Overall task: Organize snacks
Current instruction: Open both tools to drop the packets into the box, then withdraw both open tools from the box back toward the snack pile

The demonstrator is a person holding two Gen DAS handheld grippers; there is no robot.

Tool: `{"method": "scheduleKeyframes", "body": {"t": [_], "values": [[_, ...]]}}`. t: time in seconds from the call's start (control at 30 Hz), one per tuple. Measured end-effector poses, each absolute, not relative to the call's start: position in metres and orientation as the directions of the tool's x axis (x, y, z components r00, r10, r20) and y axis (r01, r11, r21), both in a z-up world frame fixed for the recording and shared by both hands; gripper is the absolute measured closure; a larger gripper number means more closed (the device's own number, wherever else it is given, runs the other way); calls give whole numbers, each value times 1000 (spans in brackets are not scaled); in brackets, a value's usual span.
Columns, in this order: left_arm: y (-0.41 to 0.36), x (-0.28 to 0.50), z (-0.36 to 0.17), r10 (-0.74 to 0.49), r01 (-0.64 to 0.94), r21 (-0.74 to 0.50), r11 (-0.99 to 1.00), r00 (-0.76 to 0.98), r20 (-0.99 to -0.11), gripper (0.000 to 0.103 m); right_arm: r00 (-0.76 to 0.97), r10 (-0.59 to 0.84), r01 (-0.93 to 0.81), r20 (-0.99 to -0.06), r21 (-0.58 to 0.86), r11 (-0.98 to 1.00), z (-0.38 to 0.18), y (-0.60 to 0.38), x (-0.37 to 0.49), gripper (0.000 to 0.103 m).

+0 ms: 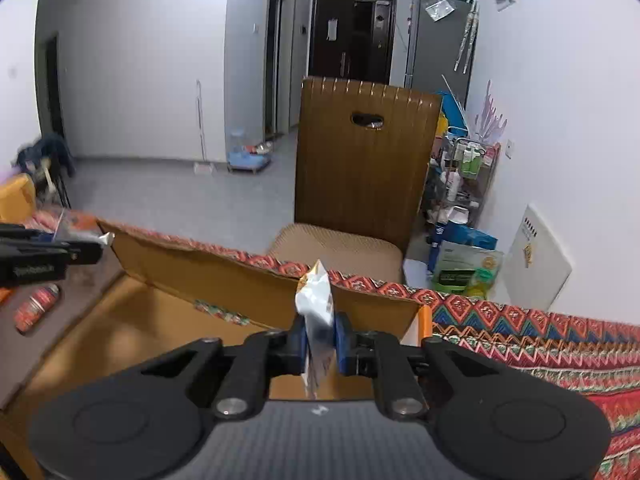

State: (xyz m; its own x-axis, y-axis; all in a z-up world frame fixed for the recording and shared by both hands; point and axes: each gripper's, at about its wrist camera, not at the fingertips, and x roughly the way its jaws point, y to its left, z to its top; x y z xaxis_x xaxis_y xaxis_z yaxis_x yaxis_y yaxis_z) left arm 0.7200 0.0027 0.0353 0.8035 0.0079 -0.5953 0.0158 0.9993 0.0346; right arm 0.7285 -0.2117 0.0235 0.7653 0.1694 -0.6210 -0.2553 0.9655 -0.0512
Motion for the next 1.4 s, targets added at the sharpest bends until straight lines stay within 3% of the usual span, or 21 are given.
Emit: {"method": "scheduleKeyframes", "body": {"t": [0.03, 0.1, 0.17, 0.23, 0.3, 0.5, 0.73, 0.9, 0.97, 1.1, 1.23, 1.4], "values": [[2, 719, 35, 13, 11, 37, 999, 803, -596, 70, 752, 167, -259, -637, -53, 964, 22, -210, 731, 86], [3, 717, 32, -5, 19, 16, 1000, 781, -625, 44, 745, 164, -262, -647, -58, 963, 20, -209, 736, 77], [7, 716, 27, -46, 30, -36, 999, 748, -663, 34, 754, 153, -250, -638, -64, 966, 21, -211, 738, 57], [14, 713, 26, -55, 11, -70, 997, 743, -666, 27, 762, 170, -248, -625, -38, 968, 23, -217, 737, 49], [21, 710, 28, -65, 10, -89, 996, 761, -646, 21, 766, 181, -247, -616, -22, 969, 24, -220, 737, 48], [22, 701, 33, -54, 14, -69, 998, 784, -618, 14, 768, 184, -241, -614, -10, 971, 25, -223, 732, 46], [16, 685, 52, 11, -12, 1, 1000, 825, -565, 14, 763, 199, -241, -615, 14, 970, 31, -220, 724, 43], [20, 655, 82, -29, 8, -41, 999, 836, -547, 9, 774, 212, -265, -596, -1, 964, 46, -217, 695, 37], [18, 637, 94, -42, 28, -36, 999, 846, -531, 7, 780, 230, -273, -582, 15, 962, 51, -218, 677, 31], [15, 592, 111, -57, 38, -48, 998, 870, -490, 4, 801, 231, -265, -552, 19, 964, 59, -222, 638, 30], [15, 542, 118, -89, 56, -78, 995, 855, -511, 4, 825, 222, -243, -520, 28, 970, 71, -228, 589, 20], [0, 466, 123, -48, 60, 12, 998, 891, -452, 1, 844, 240, -258, -480, 29, 966, 81, -235, 516, 15]]}}
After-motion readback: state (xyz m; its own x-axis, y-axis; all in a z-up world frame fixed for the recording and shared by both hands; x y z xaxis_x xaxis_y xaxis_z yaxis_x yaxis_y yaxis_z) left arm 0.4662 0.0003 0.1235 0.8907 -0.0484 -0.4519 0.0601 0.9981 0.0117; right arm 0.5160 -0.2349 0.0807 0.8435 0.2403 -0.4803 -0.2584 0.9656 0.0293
